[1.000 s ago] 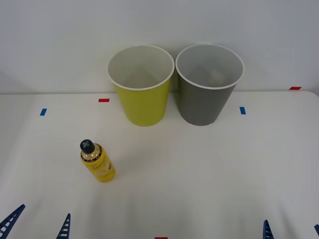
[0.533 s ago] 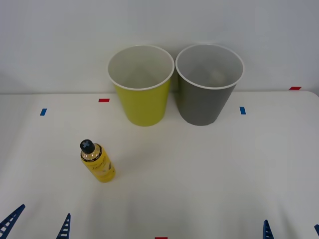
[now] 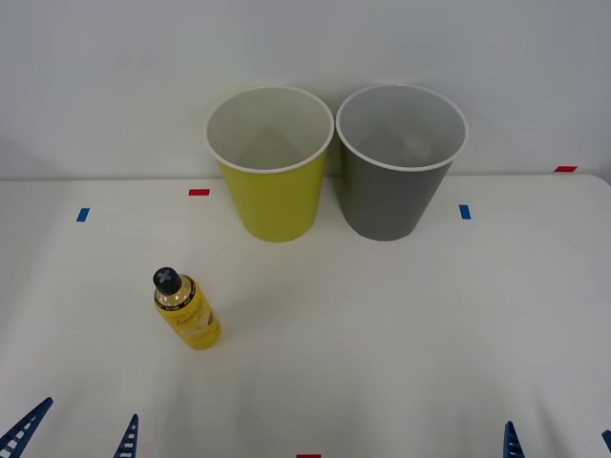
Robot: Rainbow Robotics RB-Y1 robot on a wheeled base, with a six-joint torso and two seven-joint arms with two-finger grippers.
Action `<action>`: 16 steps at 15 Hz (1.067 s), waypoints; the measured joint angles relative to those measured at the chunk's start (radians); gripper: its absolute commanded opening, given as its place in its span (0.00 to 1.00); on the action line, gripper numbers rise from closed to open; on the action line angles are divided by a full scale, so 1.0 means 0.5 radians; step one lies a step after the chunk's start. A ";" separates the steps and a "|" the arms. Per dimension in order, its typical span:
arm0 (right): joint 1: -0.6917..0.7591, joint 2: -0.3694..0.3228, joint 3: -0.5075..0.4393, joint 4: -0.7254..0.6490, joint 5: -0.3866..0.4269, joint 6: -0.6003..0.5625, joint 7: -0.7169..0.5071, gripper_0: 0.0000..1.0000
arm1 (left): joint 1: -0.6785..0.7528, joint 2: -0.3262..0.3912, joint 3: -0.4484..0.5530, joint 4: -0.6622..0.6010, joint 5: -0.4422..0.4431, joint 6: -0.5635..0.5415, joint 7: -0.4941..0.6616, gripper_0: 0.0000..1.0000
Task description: Put cans in the gray bin and PET bottles in the light green bin.
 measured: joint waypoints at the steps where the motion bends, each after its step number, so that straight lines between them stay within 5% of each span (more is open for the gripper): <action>1: 0.000 0.000 0.000 0.000 0.000 0.000 0.000 1.00 | -0.023 0.004 -0.015 0.049 0.000 -0.003 -0.001 1.00; 11: 0.000 0.000 0.000 0.000 0.000 0.000 0.000 1.00 | -0.154 0.428 -0.053 0.117 0.153 -0.298 0.084 1.00; 16: 0.000 0.000 0.000 0.000 0.000 0.000 0.000 1.00 | -0.530 0.626 -0.295 0.460 0.182 -0.567 0.079 1.00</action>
